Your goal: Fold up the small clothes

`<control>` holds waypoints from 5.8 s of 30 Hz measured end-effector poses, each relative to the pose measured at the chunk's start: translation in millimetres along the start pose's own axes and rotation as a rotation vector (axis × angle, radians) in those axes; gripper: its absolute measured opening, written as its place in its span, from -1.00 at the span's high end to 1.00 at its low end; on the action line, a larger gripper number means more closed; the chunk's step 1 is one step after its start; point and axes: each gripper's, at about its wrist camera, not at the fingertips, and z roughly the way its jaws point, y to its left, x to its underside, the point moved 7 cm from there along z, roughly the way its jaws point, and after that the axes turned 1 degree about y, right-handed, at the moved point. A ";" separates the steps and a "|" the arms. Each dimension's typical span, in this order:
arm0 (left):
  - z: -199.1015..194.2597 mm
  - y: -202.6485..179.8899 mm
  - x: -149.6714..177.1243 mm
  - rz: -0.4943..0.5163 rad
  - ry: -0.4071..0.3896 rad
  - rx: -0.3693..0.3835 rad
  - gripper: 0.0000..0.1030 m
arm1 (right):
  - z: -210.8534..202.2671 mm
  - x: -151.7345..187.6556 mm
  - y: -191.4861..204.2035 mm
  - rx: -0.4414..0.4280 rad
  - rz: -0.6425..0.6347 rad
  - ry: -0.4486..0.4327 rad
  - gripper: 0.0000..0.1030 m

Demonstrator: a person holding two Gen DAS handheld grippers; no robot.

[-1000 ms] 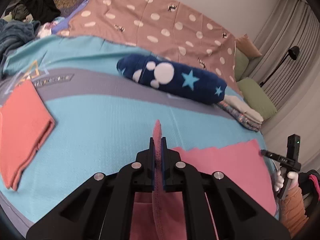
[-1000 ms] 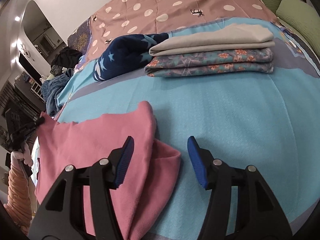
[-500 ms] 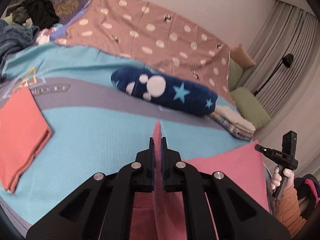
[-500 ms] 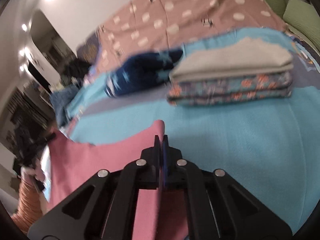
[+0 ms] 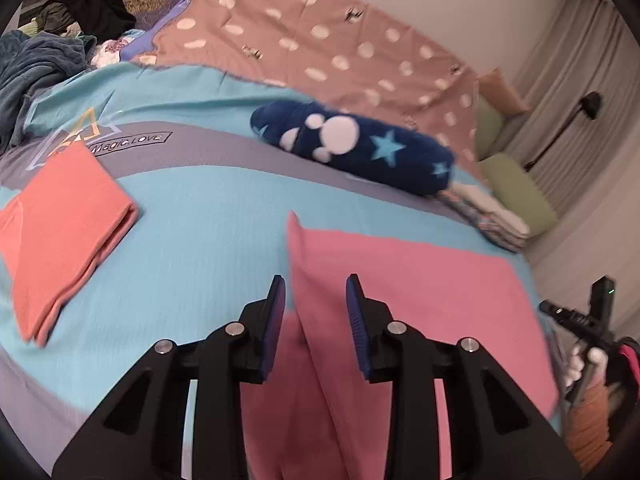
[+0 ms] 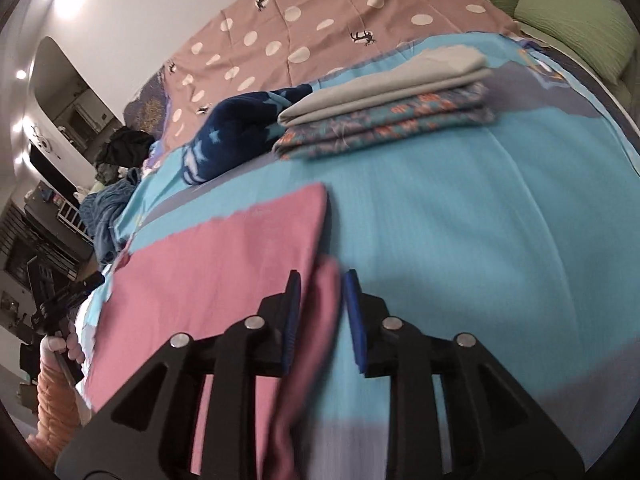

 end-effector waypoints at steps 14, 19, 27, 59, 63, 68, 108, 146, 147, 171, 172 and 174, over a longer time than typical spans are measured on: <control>-99.5 -15.9 151.0 -0.056 0.011 0.100 0.21 | -82.3 129.8 17.1 -0.085 0.027 0.008 0.27; -93.6 -21.9 166.0 -0.042 0.040 0.098 0.21 | -84.2 144.2 33.0 -0.078 -0.034 0.021 0.21; -80.1 -23.4 164.1 0.011 0.052 0.055 0.98 | -75.7 156.1 42.4 0.011 -0.185 0.031 0.11; -69.0 -9.7 185.1 -0.434 0.056 0.319 0.20 | -37.6 131.4 26.5 -0.358 0.420 -0.014 -0.01; -49.9 5.1 174.7 -0.533 0.031 0.307 0.96 | -23.0 127.6 17.1 -0.278 0.477 -0.017 0.93; -91.0 -14.0 160.8 -0.460 -0.051 0.351 0.97 | -72.8 126.5 35.4 -0.318 0.407 -0.096 0.94; 18.2 -328.5 260.8 0.697 0.370 0.203 -0.17 | -95.9 177.2 20.1 -0.227 -0.021 0.073 0.42; 47.4 -376.2 276.9 0.858 0.355 0.207 0.61 | -21.8 53.5 -19.4 -0.265 0.069 0.158 0.50; 47.6 -374.6 275.4 0.836 0.362 0.224 0.63 | -13.8 43.8 -24.4 -0.263 0.084 0.162 0.48; 51.8 -375.4 277.0 0.804 0.408 0.410 0.54 | 8.9 7.7 -39.6 -0.300 0.128 0.192 0.20; 52.0 -376.3 276.9 0.807 0.408 0.414 0.49 | 6.2 14.0 -34.5 -0.297 0.109 0.203 0.13; 52.4 -379.1 278.7 0.820 0.405 0.414 0.44 | 5.3 23.7 -23.5 -0.305 0.079 0.220 0.13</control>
